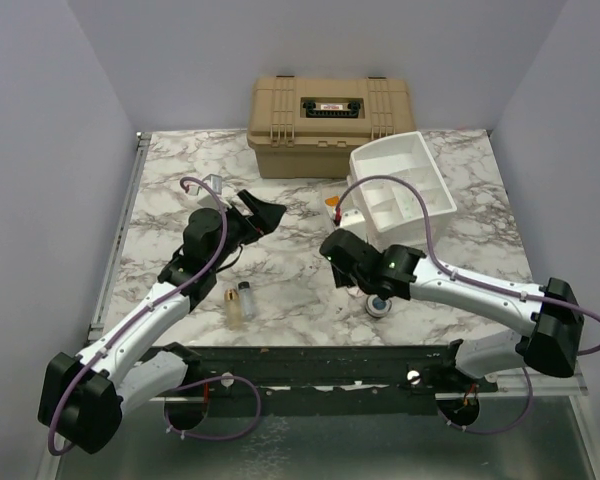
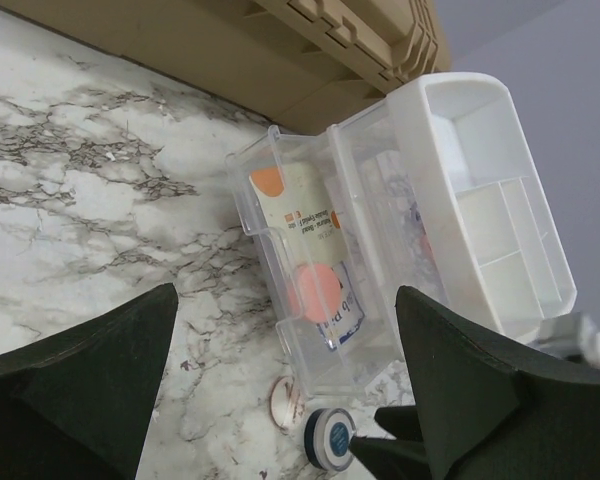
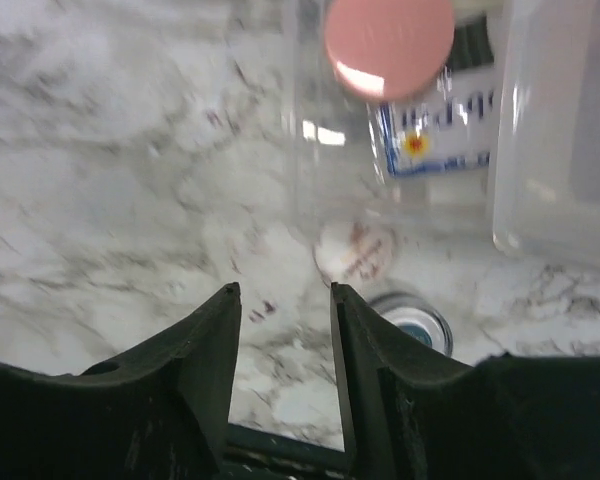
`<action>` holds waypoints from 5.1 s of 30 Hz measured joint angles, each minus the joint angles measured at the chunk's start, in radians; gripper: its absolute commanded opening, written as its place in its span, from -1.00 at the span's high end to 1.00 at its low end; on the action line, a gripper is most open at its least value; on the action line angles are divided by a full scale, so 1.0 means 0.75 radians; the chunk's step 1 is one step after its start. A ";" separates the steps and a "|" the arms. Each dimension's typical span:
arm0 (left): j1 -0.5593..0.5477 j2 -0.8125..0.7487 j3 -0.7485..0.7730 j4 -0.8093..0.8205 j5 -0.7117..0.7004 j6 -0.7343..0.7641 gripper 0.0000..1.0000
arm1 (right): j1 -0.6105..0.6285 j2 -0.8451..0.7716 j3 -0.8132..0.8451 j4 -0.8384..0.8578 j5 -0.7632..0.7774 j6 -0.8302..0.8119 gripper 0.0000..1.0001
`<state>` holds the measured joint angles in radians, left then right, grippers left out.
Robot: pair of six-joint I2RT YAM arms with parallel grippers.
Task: Organize the makeup
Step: Pick up the makeup tool from the center of the board.
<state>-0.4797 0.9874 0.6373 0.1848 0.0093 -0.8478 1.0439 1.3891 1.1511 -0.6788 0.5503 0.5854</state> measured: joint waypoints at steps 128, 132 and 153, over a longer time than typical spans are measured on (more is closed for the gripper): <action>0.000 0.024 -0.052 0.010 -0.004 -0.005 -0.84 | -0.201 0.047 -0.266 0.200 -0.316 -0.040 0.99; 0.000 0.024 -0.052 0.010 -0.004 -0.005 -0.84 | -0.179 -0.059 -0.195 0.204 -0.495 -0.127 0.99; 0.002 0.105 -0.052 0.076 0.025 0.027 -0.88 | -0.250 0.219 0.346 -0.020 -0.155 -0.259 0.98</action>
<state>-0.4786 1.0664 0.5980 0.2420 0.0284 -0.8276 0.8566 1.5536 1.4109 -0.6937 0.4339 0.3912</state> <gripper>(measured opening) 0.937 0.012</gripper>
